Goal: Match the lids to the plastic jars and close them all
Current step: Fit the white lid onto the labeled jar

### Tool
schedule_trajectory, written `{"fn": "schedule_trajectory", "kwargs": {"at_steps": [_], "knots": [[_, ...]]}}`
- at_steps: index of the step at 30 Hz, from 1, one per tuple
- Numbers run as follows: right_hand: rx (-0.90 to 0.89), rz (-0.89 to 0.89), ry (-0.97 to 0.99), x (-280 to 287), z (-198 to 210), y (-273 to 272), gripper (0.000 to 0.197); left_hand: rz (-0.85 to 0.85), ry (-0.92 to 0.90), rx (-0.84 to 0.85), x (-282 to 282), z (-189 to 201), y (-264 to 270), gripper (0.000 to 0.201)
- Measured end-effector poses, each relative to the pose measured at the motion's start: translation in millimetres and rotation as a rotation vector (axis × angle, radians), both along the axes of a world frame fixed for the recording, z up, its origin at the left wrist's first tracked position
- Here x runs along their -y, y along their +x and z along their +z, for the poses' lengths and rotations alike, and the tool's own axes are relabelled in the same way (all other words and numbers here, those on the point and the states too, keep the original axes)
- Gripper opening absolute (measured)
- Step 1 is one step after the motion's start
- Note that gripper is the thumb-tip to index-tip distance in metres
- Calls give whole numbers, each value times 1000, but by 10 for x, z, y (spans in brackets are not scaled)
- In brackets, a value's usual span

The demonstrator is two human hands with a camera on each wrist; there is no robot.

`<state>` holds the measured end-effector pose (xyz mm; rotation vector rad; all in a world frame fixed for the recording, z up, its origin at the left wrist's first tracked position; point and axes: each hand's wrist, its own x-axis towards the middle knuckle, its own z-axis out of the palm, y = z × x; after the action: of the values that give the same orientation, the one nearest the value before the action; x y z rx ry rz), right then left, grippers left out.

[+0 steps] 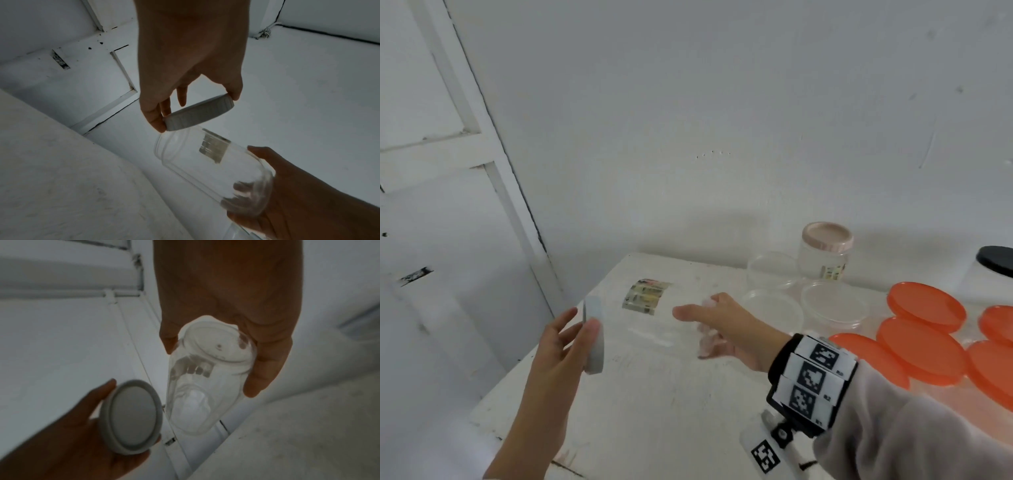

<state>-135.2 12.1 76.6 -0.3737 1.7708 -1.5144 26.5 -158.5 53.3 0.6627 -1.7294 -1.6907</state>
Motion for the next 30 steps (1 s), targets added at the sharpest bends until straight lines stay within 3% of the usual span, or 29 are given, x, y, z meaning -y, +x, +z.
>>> {"fn": "schedule_trajectory", "kwargs": {"at_steps": [3,9,15,17,21,30], "knots": [[190,-20,-112,-338,-73,142,85,-26,-24,-41,-135,79,6,90],[238,52,-176,-938,-191,307,57,-68,-76,-61,-463,250,-33,71],[287,228,-150,-1445,-359,415,78,-133,-125,-51,-764,428,-127,79],[222,227,-114,-1555,-419,431,84,-167,-149,-41,-873,472,-177,81],[-122,256,65,-1692,-513,394,85,-222,-166,-25,-1070,507,-257,78],[-312,321,181,-1610,-777,193,92,-353,-283,69,-1233,496,-364,61]]}}
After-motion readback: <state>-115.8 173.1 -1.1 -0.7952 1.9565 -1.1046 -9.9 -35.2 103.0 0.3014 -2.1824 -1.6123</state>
